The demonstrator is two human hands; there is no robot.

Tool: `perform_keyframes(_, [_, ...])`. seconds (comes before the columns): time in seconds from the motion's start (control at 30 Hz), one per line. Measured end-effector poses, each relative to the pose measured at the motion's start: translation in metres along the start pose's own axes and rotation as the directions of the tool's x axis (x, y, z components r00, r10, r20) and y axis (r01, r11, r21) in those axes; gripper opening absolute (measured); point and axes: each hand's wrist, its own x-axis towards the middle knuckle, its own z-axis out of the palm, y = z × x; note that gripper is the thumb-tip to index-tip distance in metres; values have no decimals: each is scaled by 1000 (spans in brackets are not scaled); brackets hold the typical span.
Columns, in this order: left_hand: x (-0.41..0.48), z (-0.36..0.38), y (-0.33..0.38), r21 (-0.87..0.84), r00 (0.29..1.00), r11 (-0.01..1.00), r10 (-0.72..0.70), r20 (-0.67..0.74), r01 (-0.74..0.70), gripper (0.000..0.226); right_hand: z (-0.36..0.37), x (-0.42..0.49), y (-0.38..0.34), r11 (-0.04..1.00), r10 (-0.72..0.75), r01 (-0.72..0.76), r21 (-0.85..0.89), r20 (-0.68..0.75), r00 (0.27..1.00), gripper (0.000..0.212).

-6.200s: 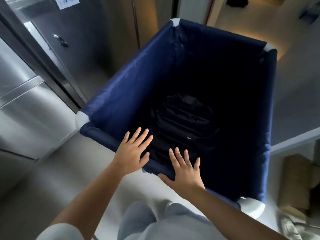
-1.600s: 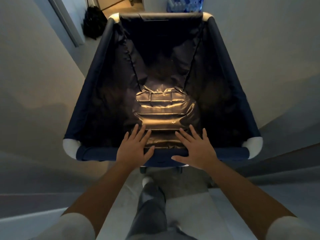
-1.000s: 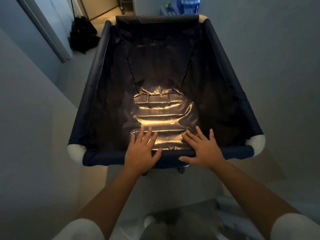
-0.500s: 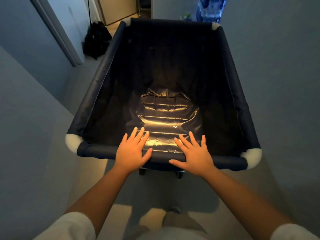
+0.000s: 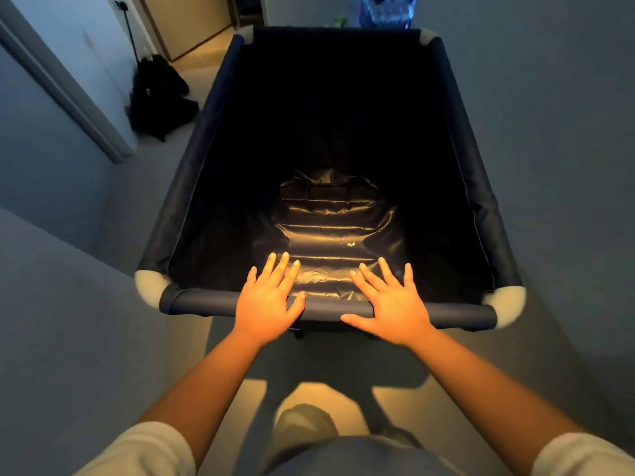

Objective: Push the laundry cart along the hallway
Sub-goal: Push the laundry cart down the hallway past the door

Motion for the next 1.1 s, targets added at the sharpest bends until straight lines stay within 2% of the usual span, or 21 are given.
perform_keyframes(0.33, [67,-11,-96,31,993,992,120,22,-121,59,-16,83,-46,994,109,-109,18,19,994,97])
perform_keyframes(0.57, [117,-24,-150,22,983,983,184,8,-184,58,-29,145,-66,992,124,-125,29,32,992,95])
perform_keyframes(0.9, [203,-59,-239,38,962,963,264,63,-267,54,-50,256,-105,971,159,-171,165,80,984,90])
perform_keyframes(1.1, [257,-68,-286,7,970,975,219,107,-221,64,-63,317,-124,950,198,-222,220,127,972,99])
